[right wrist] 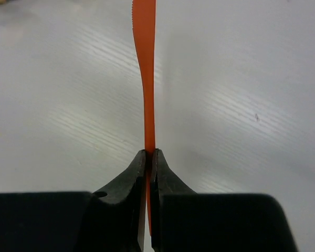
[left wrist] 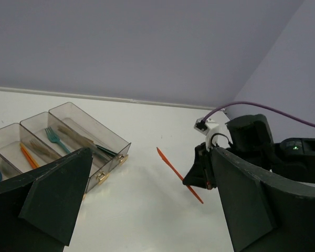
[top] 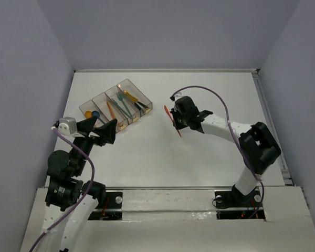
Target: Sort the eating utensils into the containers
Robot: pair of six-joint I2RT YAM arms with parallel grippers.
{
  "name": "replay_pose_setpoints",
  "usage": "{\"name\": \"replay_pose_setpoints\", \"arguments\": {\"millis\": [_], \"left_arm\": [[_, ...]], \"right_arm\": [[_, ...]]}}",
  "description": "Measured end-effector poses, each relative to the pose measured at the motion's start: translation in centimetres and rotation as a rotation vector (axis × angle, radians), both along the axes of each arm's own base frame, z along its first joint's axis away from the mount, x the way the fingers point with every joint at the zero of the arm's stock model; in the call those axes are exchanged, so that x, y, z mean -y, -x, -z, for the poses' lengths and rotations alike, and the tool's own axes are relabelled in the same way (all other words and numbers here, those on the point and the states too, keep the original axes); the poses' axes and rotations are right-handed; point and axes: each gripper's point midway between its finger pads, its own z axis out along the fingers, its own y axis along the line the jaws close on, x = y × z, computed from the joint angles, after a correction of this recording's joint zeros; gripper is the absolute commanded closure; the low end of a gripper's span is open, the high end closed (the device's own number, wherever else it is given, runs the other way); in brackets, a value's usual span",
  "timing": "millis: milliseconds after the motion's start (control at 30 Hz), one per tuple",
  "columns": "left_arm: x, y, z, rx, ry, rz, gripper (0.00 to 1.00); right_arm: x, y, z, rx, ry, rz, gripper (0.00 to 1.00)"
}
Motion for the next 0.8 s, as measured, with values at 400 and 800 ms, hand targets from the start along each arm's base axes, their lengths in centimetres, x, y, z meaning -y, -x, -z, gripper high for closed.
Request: {"name": "replay_pose_setpoints", "arguments": {"millis": [400, 800], "left_arm": [[0.1, 0.1, -0.1, 0.003, 0.000, 0.005, 0.01], [0.1, 0.1, -0.1, 0.003, -0.001, 0.009, 0.01]], "right_arm": [[-12.6, -10.8, -13.7, 0.292, -0.345, -0.180, 1.00], [-20.1, -17.1, -7.9, 0.236, -0.416, -0.252, 1.00]]}}
